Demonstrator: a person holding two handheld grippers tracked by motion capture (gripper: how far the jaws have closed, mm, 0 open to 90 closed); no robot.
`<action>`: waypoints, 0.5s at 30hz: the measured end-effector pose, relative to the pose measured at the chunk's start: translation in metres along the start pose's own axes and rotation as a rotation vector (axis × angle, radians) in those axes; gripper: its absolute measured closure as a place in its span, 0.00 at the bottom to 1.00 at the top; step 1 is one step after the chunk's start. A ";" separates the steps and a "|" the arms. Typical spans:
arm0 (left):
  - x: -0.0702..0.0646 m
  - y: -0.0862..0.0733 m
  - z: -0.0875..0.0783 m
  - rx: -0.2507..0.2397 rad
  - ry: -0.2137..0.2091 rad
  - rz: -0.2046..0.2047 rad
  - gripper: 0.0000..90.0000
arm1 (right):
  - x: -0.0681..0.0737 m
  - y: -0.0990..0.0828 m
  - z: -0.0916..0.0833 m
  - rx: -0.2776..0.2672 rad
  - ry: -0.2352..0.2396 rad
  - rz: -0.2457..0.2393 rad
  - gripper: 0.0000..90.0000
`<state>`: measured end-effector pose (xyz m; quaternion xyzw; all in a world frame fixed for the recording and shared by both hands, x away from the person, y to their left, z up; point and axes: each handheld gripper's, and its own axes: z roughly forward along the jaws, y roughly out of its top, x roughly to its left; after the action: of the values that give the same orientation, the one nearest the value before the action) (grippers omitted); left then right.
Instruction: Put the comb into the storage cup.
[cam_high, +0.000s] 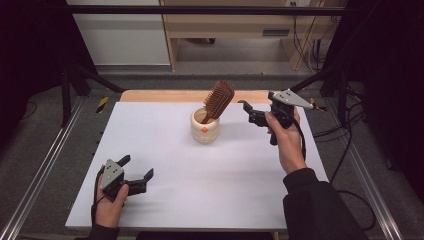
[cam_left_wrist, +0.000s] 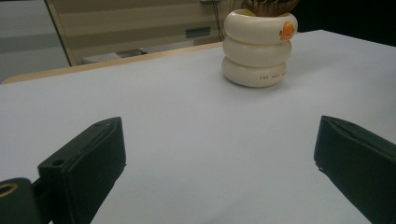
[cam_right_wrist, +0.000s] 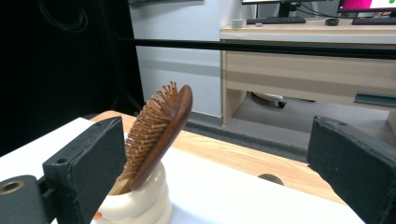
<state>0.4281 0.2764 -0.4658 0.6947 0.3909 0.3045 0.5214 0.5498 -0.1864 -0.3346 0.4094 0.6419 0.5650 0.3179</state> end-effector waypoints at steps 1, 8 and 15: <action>0.000 0.000 0.000 0.000 0.000 -0.001 0.02 | -0.001 -0.001 -0.002 0.001 -0.006 0.000 0.05; 0.000 0.000 0.000 0.001 0.001 -0.003 0.02 | -0.009 -0.006 -0.017 -0.010 -0.073 0.033 0.05; 0.000 -0.001 0.000 0.001 0.004 -0.003 0.02 | -0.016 -0.010 -0.029 -0.010 -0.067 0.035 0.05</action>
<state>0.4278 0.2767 -0.4663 0.6940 0.3930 0.3048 0.5206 0.5301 -0.2143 -0.3411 0.4376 0.6210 0.5596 0.3312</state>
